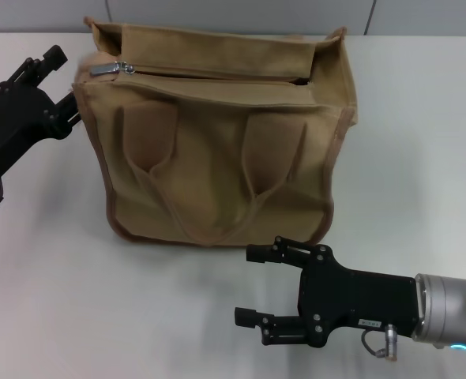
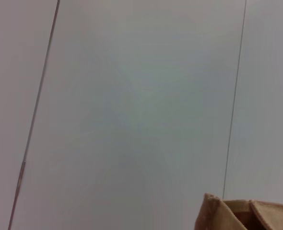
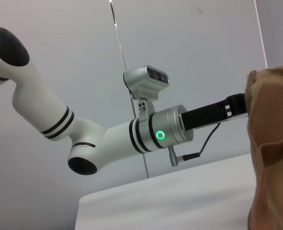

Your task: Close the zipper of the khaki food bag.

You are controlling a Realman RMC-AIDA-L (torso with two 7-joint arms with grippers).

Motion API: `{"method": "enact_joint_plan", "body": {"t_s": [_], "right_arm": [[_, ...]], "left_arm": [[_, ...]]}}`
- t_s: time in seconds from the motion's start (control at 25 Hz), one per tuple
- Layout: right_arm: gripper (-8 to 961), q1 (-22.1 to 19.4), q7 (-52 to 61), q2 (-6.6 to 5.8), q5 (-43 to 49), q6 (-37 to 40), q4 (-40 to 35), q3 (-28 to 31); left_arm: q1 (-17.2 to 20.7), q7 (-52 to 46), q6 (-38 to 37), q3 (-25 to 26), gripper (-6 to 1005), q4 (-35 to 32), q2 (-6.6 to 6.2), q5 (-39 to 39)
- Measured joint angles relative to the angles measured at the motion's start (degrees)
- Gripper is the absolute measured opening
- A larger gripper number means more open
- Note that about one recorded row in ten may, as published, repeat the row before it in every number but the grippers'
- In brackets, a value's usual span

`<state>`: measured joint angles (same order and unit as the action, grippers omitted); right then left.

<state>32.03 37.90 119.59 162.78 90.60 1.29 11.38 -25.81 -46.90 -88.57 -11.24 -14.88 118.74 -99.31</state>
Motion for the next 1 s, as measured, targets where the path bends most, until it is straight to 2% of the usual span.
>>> {"method": "enact_joint_plan", "body": {"t_s": [0.6,1.0], "right_arm": [[833,0.1,-0.2,0.02,0.1,0.0,0.2,0.0],[832,0.0,-0.3,0.03,-0.1,0.0,0.2,0.3]], "left_arm": [[0.2,0.9,-2.6,0.2,763,0.7,0.03,0.0],[0.0,2.3,-2.5,0.4,636,1.8,0.11,0.7]]}}
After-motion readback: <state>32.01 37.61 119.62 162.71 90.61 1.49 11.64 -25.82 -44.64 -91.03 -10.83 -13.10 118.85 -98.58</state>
